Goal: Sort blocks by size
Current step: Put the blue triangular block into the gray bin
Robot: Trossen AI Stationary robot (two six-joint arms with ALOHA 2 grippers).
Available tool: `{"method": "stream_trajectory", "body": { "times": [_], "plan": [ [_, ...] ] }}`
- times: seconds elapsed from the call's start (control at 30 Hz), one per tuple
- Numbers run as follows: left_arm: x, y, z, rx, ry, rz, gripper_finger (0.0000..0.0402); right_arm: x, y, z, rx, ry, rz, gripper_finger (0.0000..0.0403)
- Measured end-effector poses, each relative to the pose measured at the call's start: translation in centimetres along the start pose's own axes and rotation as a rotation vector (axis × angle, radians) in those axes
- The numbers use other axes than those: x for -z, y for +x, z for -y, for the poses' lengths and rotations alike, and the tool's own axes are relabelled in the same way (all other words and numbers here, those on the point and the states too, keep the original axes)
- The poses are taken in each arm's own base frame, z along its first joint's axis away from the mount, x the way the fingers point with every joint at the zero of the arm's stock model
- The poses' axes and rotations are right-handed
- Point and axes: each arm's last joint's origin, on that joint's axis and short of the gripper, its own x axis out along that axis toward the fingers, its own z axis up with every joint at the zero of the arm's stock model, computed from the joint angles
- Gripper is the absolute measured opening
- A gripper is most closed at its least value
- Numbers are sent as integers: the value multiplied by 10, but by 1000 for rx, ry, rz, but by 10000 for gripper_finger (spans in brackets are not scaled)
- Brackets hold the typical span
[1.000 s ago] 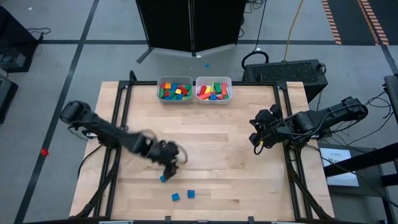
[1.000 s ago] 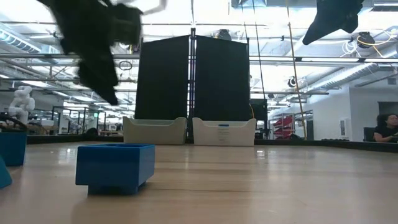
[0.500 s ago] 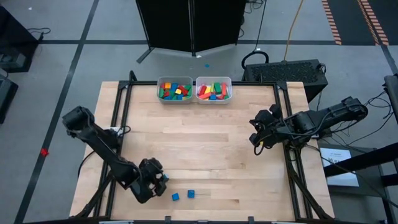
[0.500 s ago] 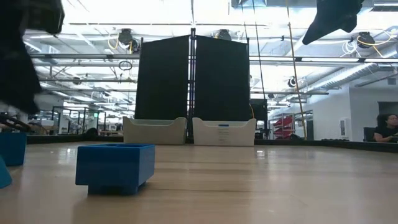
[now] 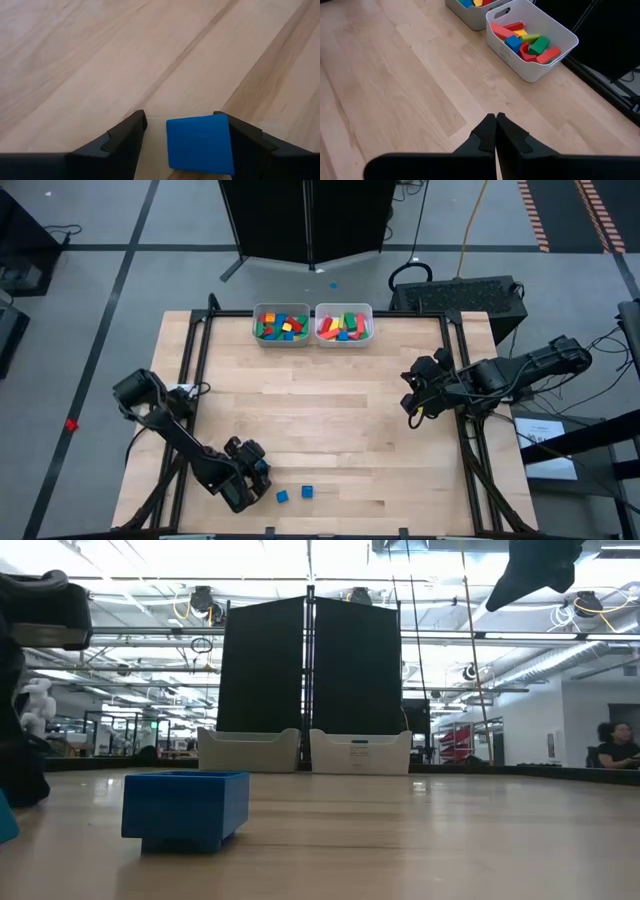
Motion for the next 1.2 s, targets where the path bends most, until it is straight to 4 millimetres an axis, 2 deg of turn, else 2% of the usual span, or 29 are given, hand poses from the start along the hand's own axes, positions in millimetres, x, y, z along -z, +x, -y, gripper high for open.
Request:
{"method": "stream_trajectory", "body": {
  "times": [0.1, 0.23, 0.33, 0.53, 0.67, 0.83, 0.93, 1.2],
  "plan": [
    [7, 6, -1, -25, 6, 14, 242, 0, 0, 0, 0, 2, 0, 0],
    [12, 8, -2, -41, -82, 29, 232, 0, 0, 0, 1, 2, 0, 0],
    [12, 8, -3, -47, -129, 37, 191, 0, 0, 0, 1, -2, 0, 0],
    [10, 8, 0, -13, -161, 92, 67, 0, 0, 0, 5, -5, 4, 0],
    [3, 7, 1, -3, -188, 127, 60, 0, 0, 0, 5, -7, 4, 0],
    [-25, 6, -2, -15, -242, 152, 44, 0, 0, 0, 6, -10, 3, 0],
    [-51, 7, -9, -48, -235, 187, 22, 0, 0, 0, 6, -10, 3, 0],
    [-152, 10, -43, -143, -131, 351, 14, 0, 0, 0, 5, 4, 4, 0]
  ]
}}
